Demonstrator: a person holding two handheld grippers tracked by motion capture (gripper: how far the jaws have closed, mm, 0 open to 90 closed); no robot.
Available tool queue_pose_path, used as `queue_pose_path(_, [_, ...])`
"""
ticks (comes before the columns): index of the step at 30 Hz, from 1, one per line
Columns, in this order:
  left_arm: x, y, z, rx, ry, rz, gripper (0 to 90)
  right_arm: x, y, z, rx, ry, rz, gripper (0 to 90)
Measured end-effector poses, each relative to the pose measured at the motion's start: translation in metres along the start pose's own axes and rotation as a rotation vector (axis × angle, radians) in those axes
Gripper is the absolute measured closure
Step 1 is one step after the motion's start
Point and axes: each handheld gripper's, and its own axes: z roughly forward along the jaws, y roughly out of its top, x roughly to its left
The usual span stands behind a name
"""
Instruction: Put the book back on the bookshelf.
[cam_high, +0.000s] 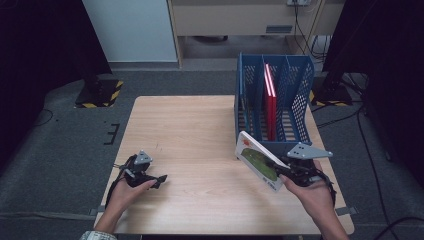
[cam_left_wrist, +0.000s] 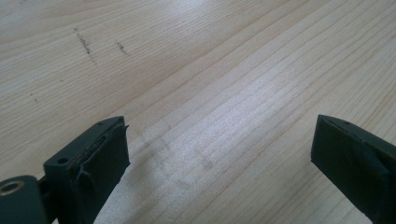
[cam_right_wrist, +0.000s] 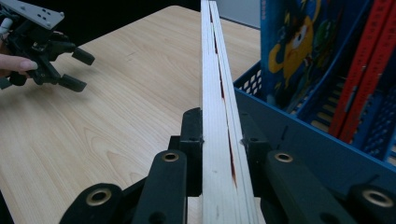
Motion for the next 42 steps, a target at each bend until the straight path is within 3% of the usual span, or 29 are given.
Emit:
queue_pose_path(13, [-0.001, 0.0, 0.001, 0.002, 0.003, 0.0, 3.4, -0.022, 0.014, -0.031, -0.041, -0.084, 0.054, 76.4])
queue_pose_path(24, [0.0, 0.0, -0.001, -0.005, 0.004, -0.004, 3.4, -0.037, 0.027, -0.036, -0.026, -0.149, 0.078, 76.5])
queue_pose_path(42, [0.001, 0.0, -0.001, -0.005, 0.007, -0.006, 3.4, -0.061, 0.027, -0.048, -0.013, -0.248, 0.132, 76.4])
